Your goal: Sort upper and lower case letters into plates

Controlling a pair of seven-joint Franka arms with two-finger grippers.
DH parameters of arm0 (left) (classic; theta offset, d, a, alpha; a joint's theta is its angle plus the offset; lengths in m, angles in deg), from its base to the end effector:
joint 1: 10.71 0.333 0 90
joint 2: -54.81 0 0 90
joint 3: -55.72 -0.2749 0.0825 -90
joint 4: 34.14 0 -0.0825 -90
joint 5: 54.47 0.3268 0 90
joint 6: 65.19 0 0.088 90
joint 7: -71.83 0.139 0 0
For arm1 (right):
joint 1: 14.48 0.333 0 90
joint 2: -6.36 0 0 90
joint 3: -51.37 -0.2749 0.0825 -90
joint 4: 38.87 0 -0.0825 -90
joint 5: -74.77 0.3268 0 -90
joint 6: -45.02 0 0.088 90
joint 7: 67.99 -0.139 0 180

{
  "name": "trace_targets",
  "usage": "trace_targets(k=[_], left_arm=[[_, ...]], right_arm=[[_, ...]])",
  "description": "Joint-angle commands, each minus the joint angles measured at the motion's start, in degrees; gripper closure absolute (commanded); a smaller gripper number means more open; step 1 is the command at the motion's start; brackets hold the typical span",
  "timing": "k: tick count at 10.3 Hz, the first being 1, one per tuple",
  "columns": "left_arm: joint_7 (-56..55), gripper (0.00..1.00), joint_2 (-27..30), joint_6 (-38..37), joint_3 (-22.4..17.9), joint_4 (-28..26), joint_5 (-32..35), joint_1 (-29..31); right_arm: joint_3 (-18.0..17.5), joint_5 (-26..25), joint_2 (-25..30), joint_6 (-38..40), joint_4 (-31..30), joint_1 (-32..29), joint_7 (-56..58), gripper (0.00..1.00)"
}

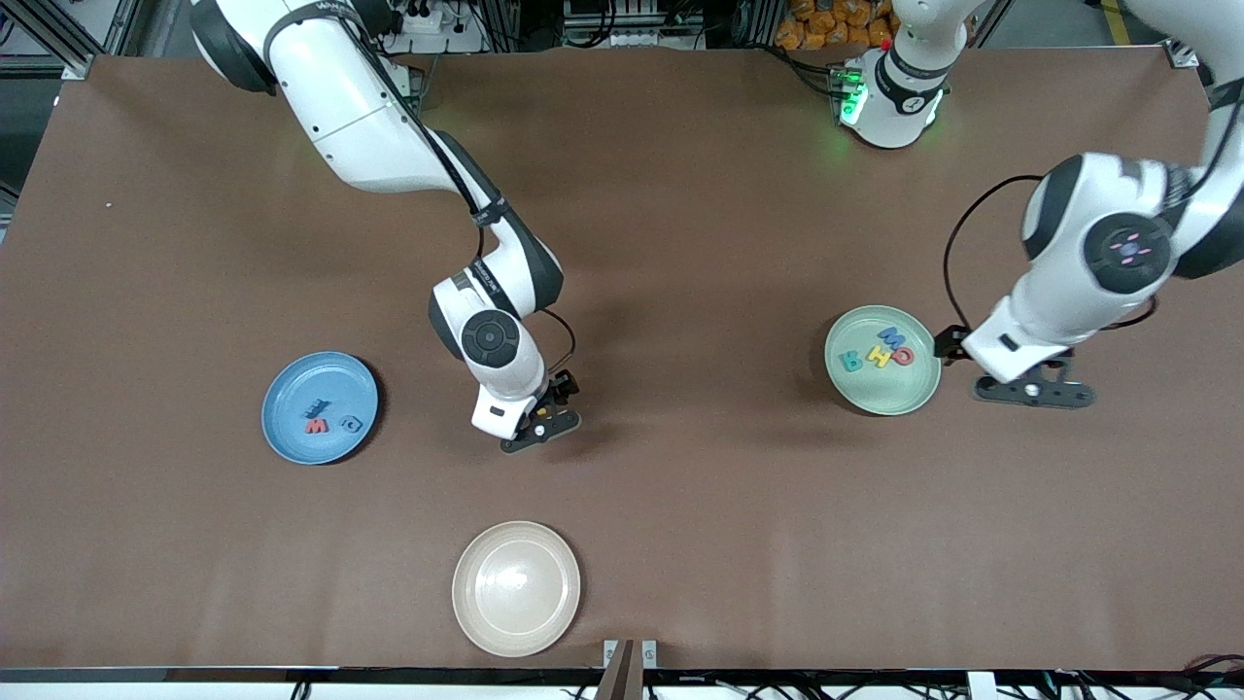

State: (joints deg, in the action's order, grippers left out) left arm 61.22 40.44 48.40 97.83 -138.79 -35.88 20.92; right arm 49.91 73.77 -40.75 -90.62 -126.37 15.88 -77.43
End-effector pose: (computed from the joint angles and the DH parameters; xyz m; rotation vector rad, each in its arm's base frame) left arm 0.5472 -0.0542 0.3790 -3.0066 0.1783 -0.0041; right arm 0.5439 0.3347 0.1516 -3.0685 -0.6135 -0.0233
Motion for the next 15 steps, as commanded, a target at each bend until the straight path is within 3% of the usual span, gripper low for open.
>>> trace_targets(k=[1,4,6,7,8,9,11,13,15], left_arm=[[0.86,0.00,-1.70,-3.02,0.08,8.55,-5.48,0.37],[0.51,0.00,-2.33,-10.11,0.17,17.70,-6.03,-0.34],[0.51,0.00,-1.72,-16.71,0.34,20.36,-6.72,0.18],[0.42,0.00,-1.45,-17.34,0.08,20.36,-9.34,0.36],[0.77,0.00,-1.19,-17.35,-0.18,20.45,-10.67,0.97],[1.21,0.00,-1.62,-17.26,-0.18,22.19,-10.86,1.59],[1.12,0.00,-0.40,-17.53,-2.01,22.04,-11.39,-0.15],[1.38,0.00,2.05,-19.02,-15.66,21.60,-11.65,-13.36],[1.47,0.00,3.90,-19.55,-25.54,21.42,-14.45,-22.97]], right_arm=[[0.67,-0.67,-0.43,0.46,0.84,0.31,-1.46,0.00],[0.67,-0.58,-0.43,0.81,0.40,-0.04,-1.55,0.00],[0.58,-0.58,-0.35,0.81,0.40,-0.04,-1.55,0.00],[0.58,-0.58,-0.35,0.90,0.40,-0.04,-1.55,0.10],[0.58,-0.41,-0.17,1.51,0.31,-0.13,-1.72,0.85],[0.58,-0.41,0.18,3.60,0.31,-0.13,-2.94,1.00],[0.58,-0.41,0.71,5.02,0.31,-0.04,-3.30,1.00],[0.58,-0.41,1.23,5.03,0.31,-0.13,-3.39,1.00],[0.58,-0.32,2.20,4.94,0.48,-0.57,-3.39,1.00]])
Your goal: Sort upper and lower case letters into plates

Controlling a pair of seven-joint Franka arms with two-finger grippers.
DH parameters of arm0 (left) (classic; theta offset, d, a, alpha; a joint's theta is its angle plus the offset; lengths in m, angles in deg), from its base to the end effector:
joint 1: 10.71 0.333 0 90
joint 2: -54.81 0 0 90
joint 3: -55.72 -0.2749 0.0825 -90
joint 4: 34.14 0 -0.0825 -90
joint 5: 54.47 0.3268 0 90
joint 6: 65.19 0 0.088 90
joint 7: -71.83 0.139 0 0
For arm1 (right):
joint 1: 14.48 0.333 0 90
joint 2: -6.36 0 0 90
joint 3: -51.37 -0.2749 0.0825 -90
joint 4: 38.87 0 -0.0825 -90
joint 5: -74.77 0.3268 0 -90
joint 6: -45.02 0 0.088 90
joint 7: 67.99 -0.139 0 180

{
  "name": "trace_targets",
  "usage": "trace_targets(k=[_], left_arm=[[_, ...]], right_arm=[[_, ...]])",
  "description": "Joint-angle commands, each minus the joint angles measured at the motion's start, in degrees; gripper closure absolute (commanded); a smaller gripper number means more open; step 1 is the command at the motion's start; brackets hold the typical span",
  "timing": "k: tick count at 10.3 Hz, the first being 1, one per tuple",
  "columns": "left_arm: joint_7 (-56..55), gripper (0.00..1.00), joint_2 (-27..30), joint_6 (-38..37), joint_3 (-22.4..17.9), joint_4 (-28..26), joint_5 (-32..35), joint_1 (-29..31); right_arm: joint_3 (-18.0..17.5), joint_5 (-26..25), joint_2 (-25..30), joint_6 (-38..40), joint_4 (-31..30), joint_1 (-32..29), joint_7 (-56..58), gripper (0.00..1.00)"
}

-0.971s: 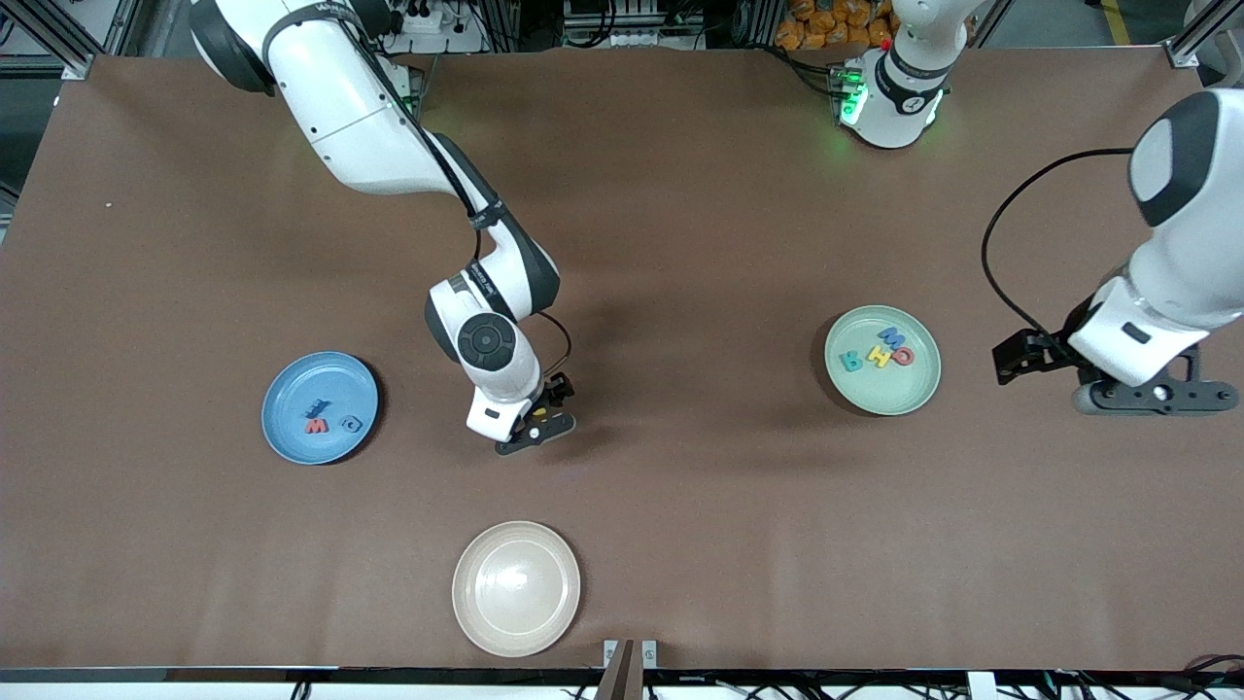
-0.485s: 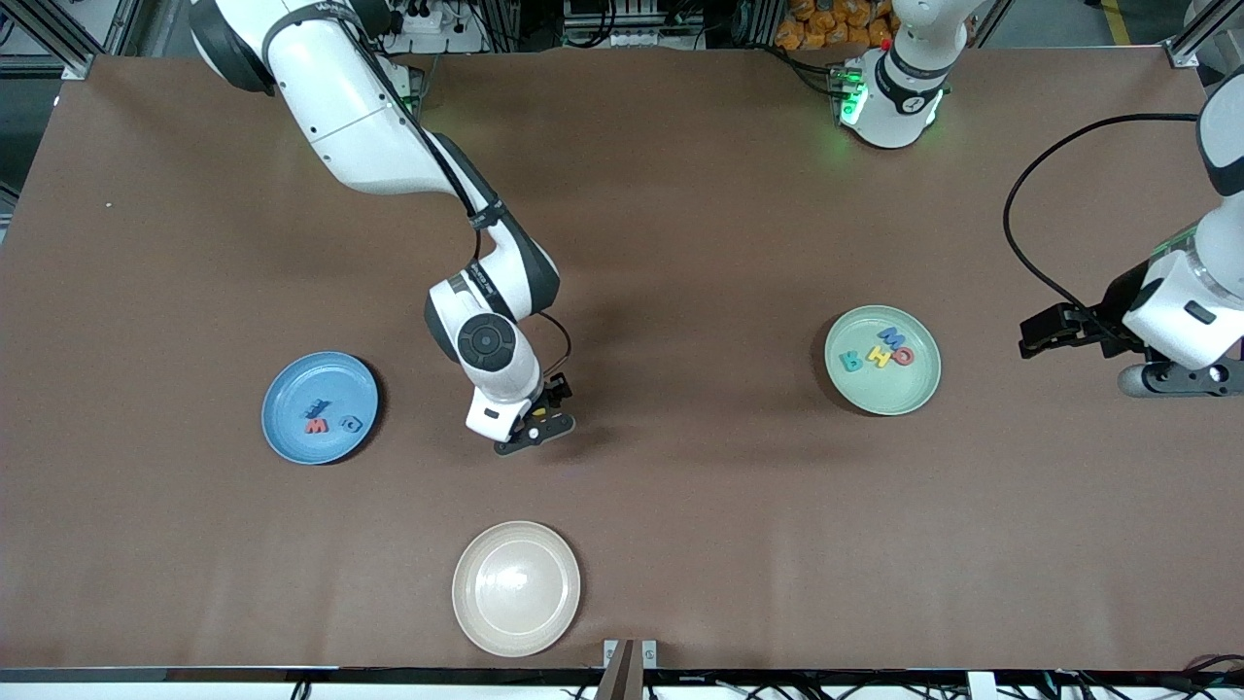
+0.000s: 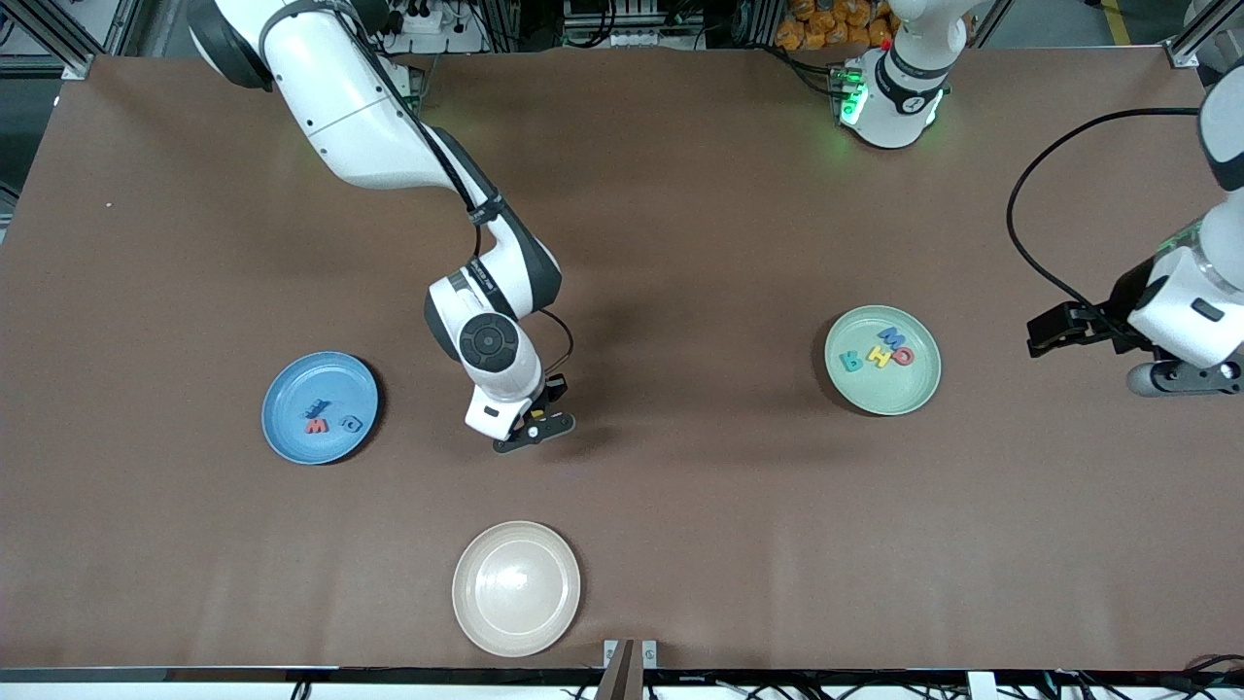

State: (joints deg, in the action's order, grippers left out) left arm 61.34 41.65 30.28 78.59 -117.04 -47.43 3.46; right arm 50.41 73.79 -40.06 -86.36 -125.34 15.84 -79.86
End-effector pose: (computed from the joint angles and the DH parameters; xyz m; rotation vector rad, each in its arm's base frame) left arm 0.5591 -0.0492 0.4983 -3.1091 -0.0462 -0.0203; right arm 0.5445 0.3285 0.1596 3.0848 0.5378 -0.0379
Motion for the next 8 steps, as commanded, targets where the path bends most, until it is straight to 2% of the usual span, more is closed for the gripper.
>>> trace_targets(k=[1,2,3,5,8], left_arm=[[1.26,0.00,3.92,-1.43,-12.00,-0.86,-5.01,-10.51],[1.35,0.00,5.85,-1.51,-17.80,-2.52,-6.16,-15.61],[1.44,0.00,6.91,-1.52,-19.94,-3.75,-6.34,-17.57],[2.49,0.00,8.32,-1.34,-20.14,-5.95,-6.26,-17.59],[1.89,0.00,7.19,-1.34,-20.06,-4.91,-6.17,-17.85]], right_arm=[[0.08,-0.33,2.29,0.68,-0.55,-2.09,-0.61,1.00],[0.08,-0.33,3.52,0.77,-0.72,-4.80,0.61,1.00],[0.00,-0.33,4.57,1.64,-1.16,-7.61,5.32,1.00],[0.00,-0.33,9.13,2.97,-5.52,-14.90,15.42,1.00],[0.08,-0.42,15.99,2.70,-14.84,-21.77,22.83,1.00]])
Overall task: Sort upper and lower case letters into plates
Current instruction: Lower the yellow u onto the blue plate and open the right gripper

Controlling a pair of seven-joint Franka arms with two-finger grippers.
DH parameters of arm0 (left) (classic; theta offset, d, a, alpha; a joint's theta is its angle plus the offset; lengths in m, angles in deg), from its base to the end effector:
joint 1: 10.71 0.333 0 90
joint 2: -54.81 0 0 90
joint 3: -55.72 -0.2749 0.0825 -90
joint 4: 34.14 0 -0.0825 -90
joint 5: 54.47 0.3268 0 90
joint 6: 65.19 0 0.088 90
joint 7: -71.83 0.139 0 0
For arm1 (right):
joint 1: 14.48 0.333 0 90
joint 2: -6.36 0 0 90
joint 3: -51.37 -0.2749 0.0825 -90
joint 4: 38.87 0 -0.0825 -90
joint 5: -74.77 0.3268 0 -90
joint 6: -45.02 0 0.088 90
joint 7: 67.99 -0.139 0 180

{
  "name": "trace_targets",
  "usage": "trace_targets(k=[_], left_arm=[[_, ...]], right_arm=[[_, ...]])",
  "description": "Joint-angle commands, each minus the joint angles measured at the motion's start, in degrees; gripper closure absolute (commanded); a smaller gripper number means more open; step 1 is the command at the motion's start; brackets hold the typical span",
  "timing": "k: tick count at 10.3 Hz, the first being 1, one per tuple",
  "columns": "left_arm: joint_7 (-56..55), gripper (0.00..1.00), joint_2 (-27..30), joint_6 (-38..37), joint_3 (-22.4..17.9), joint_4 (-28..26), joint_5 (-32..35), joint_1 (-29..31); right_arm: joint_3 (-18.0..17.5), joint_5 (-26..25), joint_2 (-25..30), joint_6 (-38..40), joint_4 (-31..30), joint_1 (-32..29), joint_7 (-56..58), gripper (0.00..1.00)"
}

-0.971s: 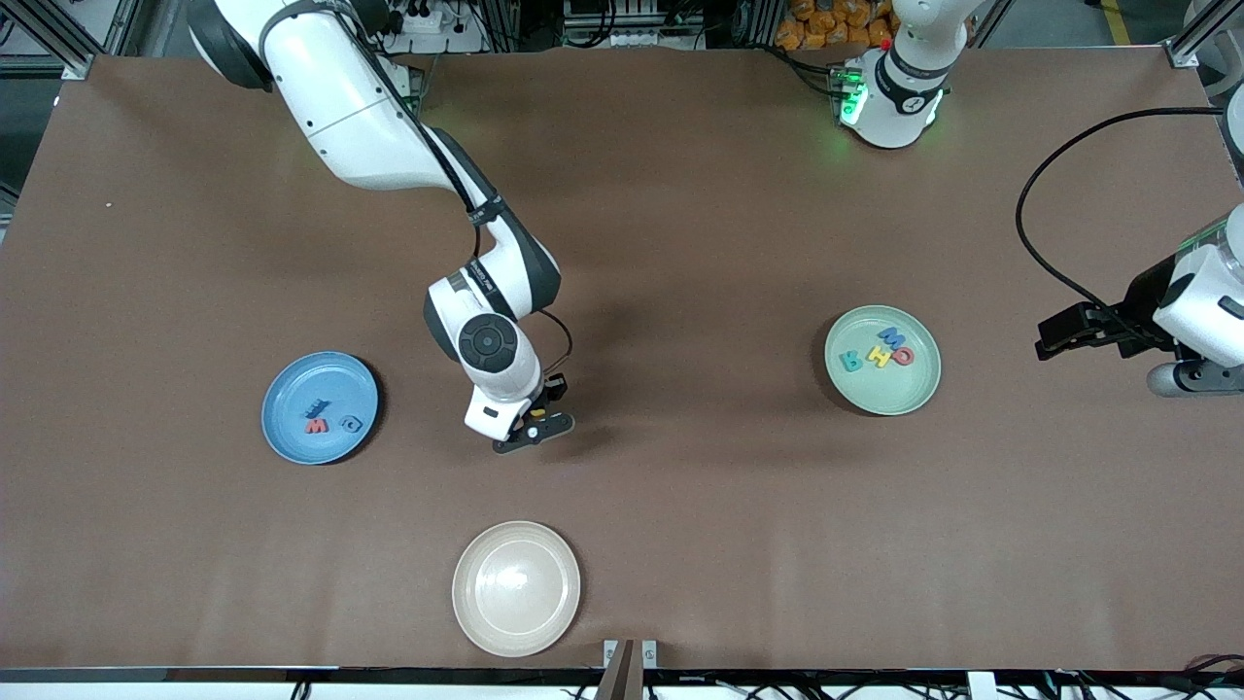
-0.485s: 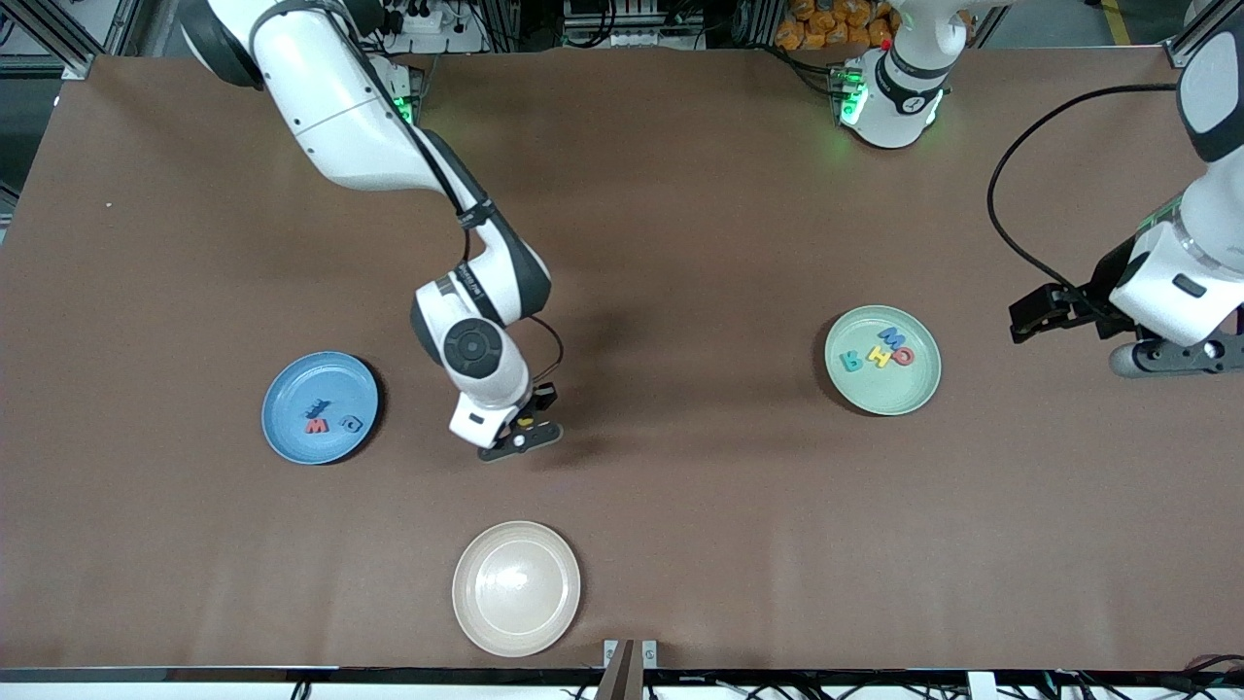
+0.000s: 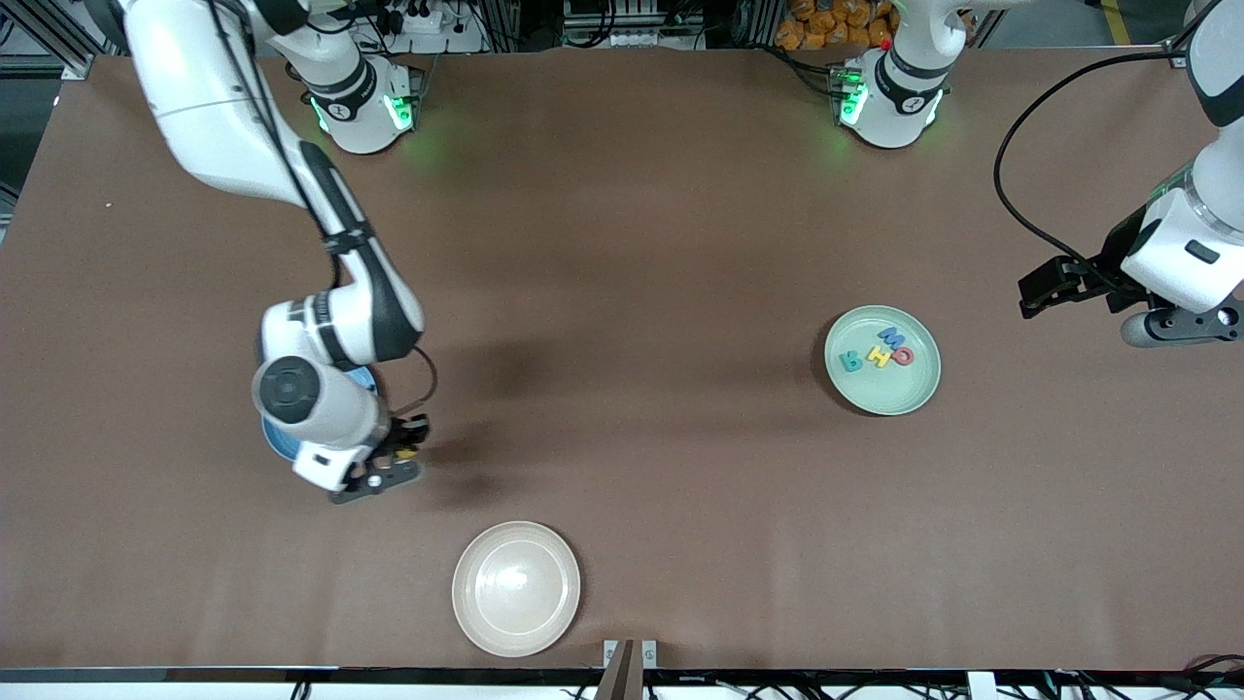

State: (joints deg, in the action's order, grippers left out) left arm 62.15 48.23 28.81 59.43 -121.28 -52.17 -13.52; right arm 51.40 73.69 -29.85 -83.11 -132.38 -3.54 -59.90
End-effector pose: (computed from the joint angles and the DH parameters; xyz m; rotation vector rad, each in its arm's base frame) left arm 0.5309 -0.0537 0.5194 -3.1089 -0.0822 -0.0150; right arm 0.6062 0.1158 0.2193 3.0796 0.5343 -0.0428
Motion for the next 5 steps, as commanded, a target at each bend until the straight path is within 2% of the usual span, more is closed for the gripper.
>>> trace_targets(k=[1,2,3,4,5], left_arm=[[1.15,0.00,0.44,0.13,-0.72,-0.66,-1.25,-0.44],[1.59,0.00,0.35,0.13,-0.55,-0.66,-1.42,0.17],[1.68,0.00,0.26,0.13,-0.46,-0.66,-1.42,0.53],[1.59,0.00,0.26,0.13,-0.46,-0.66,-1.42,0.44],[1.68,0.00,0.26,0.13,-0.37,-0.66,-1.42,0.44]], right_arm=[[-0.91,-0.32,7.28,-0.55,-10.35,-4.16,5.24,1.00],[-0.91,-0.41,8.69,-0.64,-12.55,-4.87,5.96,1.00],[-0.82,-0.58,9.92,-0.64,-14.32,-5.05,6.06,0.96],[-0.82,-0.93,11.15,-0.90,-15.99,-5.31,6.06,0.74],[-0.82,-2.07,11.95,-0.90,-16.52,-5.40,6.06,0.02]])
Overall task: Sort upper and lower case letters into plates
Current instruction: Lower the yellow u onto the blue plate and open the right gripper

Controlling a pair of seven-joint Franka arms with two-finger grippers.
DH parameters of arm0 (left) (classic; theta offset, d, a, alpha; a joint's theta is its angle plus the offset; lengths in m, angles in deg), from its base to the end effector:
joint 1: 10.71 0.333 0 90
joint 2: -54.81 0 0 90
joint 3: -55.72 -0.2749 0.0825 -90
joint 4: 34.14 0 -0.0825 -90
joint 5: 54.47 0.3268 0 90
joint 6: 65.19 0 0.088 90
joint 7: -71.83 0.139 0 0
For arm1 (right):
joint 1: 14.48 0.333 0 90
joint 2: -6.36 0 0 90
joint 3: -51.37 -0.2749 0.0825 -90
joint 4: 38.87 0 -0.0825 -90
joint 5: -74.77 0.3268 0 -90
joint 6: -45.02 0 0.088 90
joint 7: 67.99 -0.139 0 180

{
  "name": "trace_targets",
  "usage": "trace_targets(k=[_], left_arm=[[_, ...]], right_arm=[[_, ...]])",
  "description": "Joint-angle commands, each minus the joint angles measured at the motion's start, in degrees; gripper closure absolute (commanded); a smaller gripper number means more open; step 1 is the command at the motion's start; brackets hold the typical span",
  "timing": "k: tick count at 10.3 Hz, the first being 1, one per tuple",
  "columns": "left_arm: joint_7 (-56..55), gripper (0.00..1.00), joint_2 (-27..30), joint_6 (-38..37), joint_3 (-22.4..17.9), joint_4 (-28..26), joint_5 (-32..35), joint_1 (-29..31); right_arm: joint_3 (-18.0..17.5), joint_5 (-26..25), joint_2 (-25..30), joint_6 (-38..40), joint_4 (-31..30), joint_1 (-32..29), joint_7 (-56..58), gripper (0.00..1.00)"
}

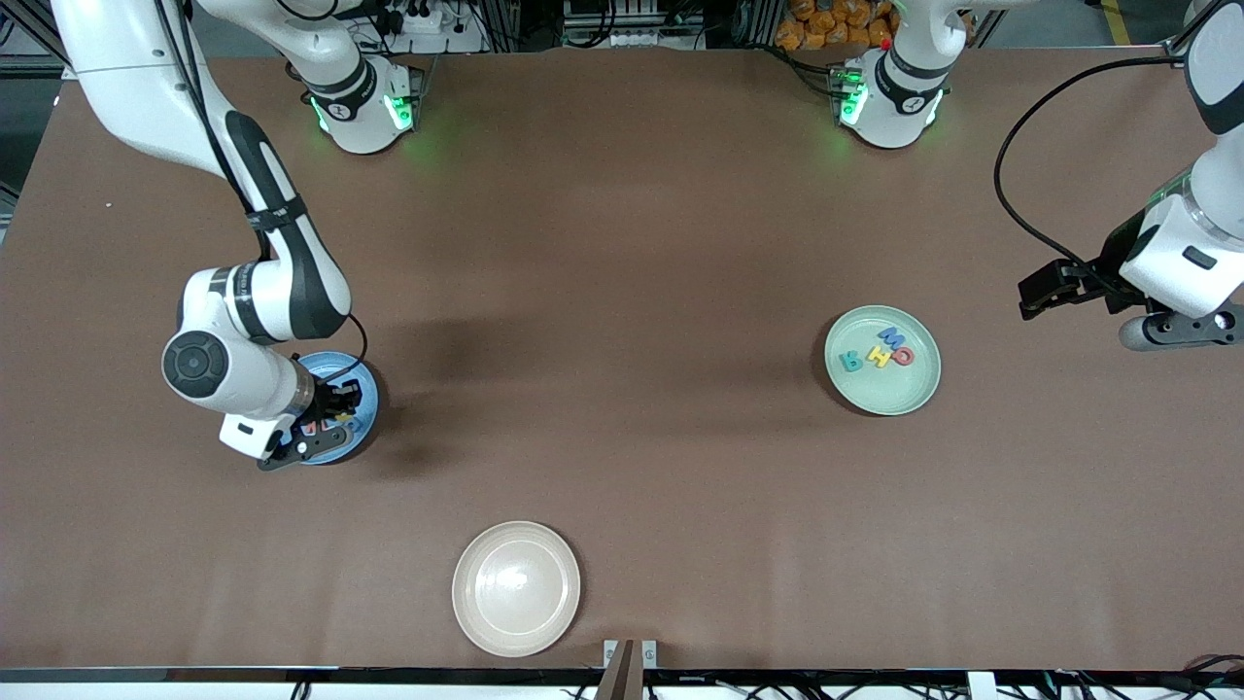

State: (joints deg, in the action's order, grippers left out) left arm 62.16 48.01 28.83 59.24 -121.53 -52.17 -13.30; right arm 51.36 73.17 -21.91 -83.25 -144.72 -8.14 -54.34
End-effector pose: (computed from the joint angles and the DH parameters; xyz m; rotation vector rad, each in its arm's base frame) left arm 0.5317 -0.0500 0.5155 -3.1074 -0.0928 -0.0028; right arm 0.5650 0.0613 0.2205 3.0705 0.5706 -0.1613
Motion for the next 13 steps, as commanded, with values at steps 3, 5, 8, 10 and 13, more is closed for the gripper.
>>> trace_targets(k=[3,5,8,10,13], left_arm=[[1.15,0.00,0.47,0.03,-0.27,-0.15,-1.25,-0.48],[1.15,0.00,0.38,0.03,-0.27,0.38,-1.42,-0.66],[1.50,0.00,0.38,0.03,-0.35,0.38,-1.42,-0.05],[1.50,0.00,0.30,0.03,-0.36,0.38,-1.42,0.04],[1.50,0.00,0.21,0.03,-0.36,0.47,-1.25,-0.31]], right_arm=[[-0.78,-1.74,7.43,-0.85,-6.02,-1.68,0.42,0.00],[-0.78,-1.65,12.34,-2.07,-10.75,-2.82,-0.02,0.00],[-0.69,-1.48,22.19,-0.60,-17.63,-3.35,-0.72,0.00],[-0.17,-0.86,24.84,9.20,-10.92,-3.53,-1.86,0.00],[1.94,2.39,24.76,29.16,9.72,-3.44,-2.31,0.00]])
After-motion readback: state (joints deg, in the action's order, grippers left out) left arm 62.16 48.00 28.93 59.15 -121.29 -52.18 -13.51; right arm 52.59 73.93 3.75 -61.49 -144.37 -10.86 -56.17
